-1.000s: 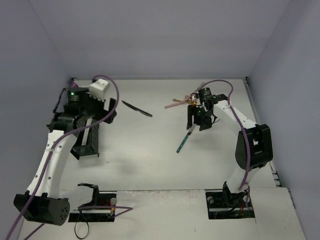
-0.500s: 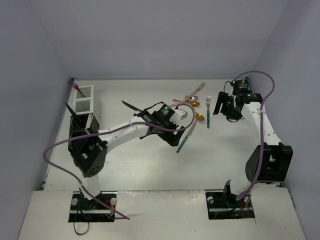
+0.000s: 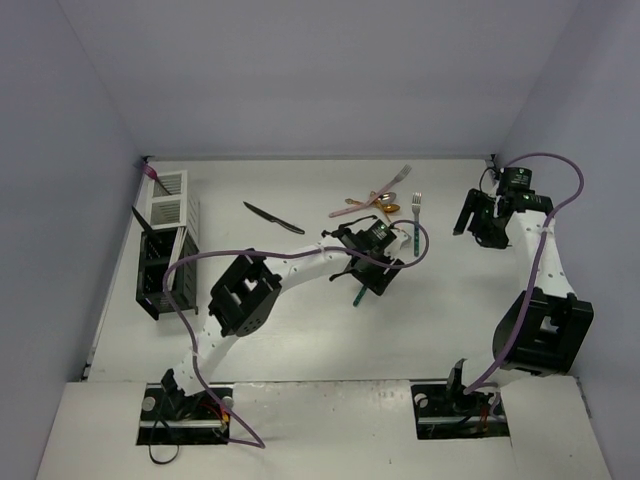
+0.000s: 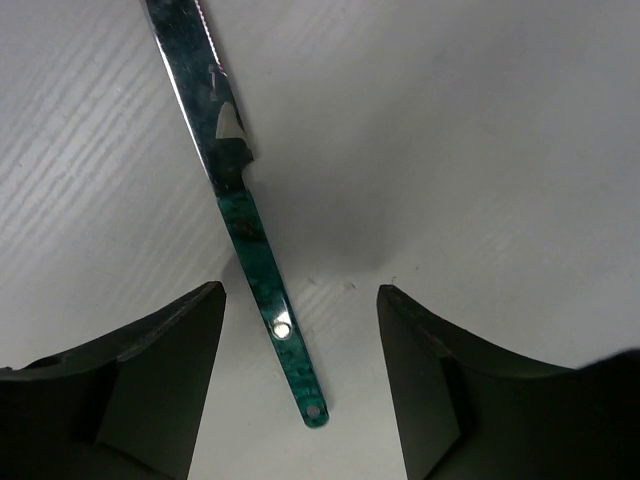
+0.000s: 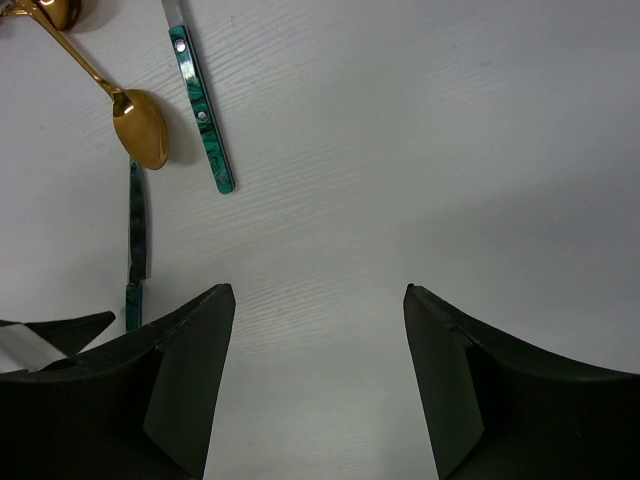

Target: Sort the eating utensils into containers

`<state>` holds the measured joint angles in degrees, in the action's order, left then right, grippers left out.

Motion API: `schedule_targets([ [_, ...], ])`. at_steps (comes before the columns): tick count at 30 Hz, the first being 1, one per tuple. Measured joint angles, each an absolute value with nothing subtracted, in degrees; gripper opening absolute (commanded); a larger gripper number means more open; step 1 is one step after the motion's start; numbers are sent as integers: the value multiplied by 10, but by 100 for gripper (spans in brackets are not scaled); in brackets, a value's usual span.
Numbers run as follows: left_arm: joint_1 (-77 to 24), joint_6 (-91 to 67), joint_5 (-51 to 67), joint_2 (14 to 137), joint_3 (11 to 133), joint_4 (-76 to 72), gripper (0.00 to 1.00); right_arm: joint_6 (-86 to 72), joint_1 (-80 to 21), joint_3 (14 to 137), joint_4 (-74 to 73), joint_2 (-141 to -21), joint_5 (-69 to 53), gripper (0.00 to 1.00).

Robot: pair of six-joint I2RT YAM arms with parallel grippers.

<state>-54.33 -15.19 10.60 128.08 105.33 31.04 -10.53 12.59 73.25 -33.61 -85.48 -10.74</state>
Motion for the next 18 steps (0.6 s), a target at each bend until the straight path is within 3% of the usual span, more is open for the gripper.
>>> schedule_targets([
  [11, -530, -140, 74, 1347, 1139, 331, 45, -87, 135, 733, -336, -848, -127, 64],
  [18, -511, -127, 76, 1378, 1189, 342, 21, -74, 140, 733, -336, -844, -134, 63],
])
